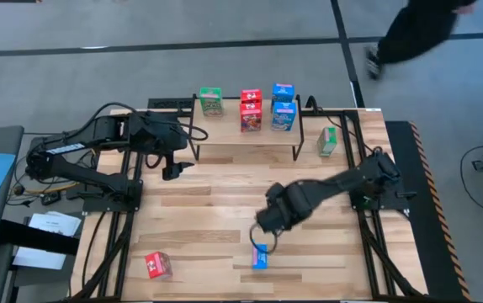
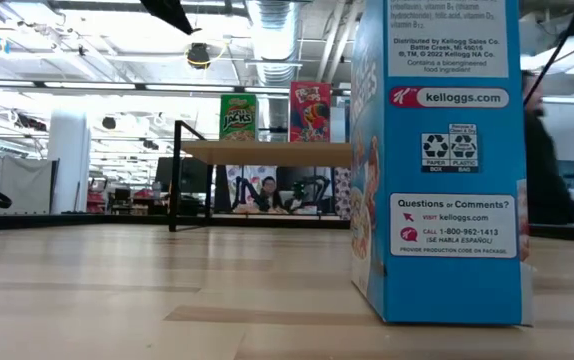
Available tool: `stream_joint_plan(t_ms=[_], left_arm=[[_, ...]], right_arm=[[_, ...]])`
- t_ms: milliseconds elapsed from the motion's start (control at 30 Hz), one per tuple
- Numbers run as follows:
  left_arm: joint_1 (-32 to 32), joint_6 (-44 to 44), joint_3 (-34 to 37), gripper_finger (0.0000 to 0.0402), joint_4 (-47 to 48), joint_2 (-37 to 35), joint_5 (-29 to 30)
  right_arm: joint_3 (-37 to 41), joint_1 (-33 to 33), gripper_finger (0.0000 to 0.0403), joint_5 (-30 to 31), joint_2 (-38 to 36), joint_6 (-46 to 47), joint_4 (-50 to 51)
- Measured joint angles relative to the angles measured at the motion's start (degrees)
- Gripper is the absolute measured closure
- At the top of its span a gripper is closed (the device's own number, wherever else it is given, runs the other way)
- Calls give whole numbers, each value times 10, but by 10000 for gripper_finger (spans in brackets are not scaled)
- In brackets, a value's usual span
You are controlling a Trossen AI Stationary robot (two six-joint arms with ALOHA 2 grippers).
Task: Stack cereal on shelf
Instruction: Put the bottom green cereal box on the shelf aligned with the other green cereal box
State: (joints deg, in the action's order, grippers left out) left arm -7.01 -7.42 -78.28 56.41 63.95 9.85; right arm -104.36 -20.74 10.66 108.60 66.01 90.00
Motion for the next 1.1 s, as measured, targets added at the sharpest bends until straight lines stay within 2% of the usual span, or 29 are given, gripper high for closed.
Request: stream_joint_plan(t_ms=[233,367,567,767,900,1100], left_arm=[[-2,-7,0,9,-1,17,-5],[-2,-7,1,10,-4,24,-32],[-2,-1,0,10,-15,29,-56],[-2,33,0,10,-55,37,-80],[-2,68,0,10,-72,50,-99],[0,77,0,10,-89,89,-128]], right_arm=[[-47,69,189,0,0,-185,-7],[-88,100,189,0,0,-306,-15],[-133,131,189,0,0,-442,-30],[-144,142,189,0,0,-584,-56],[-144,145,189,-1,0,-635,-74],[-144,145,189,-1,0,-646,-104]])
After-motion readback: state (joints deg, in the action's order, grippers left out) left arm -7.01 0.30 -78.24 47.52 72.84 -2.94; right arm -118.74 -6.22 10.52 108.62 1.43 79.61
